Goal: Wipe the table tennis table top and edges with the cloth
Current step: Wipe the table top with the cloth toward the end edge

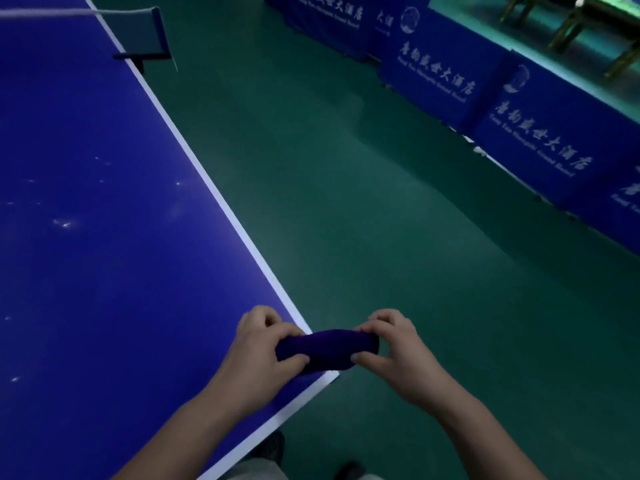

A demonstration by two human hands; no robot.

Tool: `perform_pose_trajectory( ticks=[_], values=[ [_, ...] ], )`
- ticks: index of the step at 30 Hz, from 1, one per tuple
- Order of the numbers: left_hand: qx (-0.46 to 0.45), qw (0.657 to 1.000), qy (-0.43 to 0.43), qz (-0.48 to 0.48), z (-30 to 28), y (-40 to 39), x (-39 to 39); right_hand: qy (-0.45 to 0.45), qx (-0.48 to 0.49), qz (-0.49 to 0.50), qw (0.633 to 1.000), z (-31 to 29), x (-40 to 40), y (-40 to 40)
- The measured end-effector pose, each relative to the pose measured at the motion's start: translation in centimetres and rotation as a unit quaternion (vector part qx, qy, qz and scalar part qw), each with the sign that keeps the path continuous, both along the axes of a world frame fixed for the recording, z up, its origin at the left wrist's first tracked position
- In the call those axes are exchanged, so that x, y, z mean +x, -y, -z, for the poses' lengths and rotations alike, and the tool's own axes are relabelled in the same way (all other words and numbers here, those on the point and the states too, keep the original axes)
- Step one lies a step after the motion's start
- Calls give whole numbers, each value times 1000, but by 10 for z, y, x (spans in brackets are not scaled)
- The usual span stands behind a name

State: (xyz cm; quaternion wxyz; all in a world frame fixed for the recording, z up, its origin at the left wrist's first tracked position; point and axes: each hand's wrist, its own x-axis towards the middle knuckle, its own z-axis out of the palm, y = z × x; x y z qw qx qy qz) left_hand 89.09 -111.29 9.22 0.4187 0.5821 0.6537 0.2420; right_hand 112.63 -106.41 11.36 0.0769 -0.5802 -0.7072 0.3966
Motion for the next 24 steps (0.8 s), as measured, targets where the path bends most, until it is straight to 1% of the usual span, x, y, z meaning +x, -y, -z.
perform_pose_trajectory(
  ticks=[1, 3, 5, 6, 7, 8, 10, 11, 12, 13, 15, 16, 18, 19, 22, 24],
  values=[
    [-7, 999, 24, -30, 2, -14, 3, -27, -16, 0, 999, 2, 3, -18],
    [-38, 986, 112, -117, 7, -37, 9, -106, -69, 19, 992, 5, 4, -50],
    [-53, 953, 213, -210, 11, -54, 20, -185, -99, 45, 977, 8, 3, -82],
    [-49, 927, 262, -264, 14, -64, 28, -213, -99, 47, 971, 11, 0, -101],
    [-45, 897, 306, -315, 16, -72, 36, -240, -104, 52, 964, 16, -4, -116],
    [-42, 858, 352, -373, 19, -82, 46, -268, -127, 52, 954, 22, -6, -134],
    [-56, 758, 447, -472, 24, -98, 65, -307, -232, 36, 922, 36, -8, -164],
    [-59, 702, 491, -513, 28, -103, 75, -297, -288, 0, 911, 43, -9, -179],
    [-61, 659, 521, -539, 30, -106, 81, -272, -320, -44, 907, 50, -11, -191],
    [-55, 629, 543, -554, 34, -106, 87, -242, -333, -85, 908, 57, -15, -203],
    [-42, 597, 565, -568, 39, -104, 97, -215, -335, -136, 907, 65, -25, -221],
    [-26, 581, 571, -580, 44, -100, 104, -209, -343, -158, 902, 67, -33, -228],
    [18, 560, 567, -604, 50, -89, 118, -192, -369, -202, 887, 72, -49, -234],
    [34, 550, 554, -624, 53, -84, 124, -180, -376, -229, 879, 73, -58, -234],
    [45, 533, 484, -693, 58, -67, 134, -142, -393, -288, 862, 82, -83, -224],
    [67, 504, 465, -724, 65, -57, 137, -117, -400, -324, 849, 91, -100, -214]
  ],
)
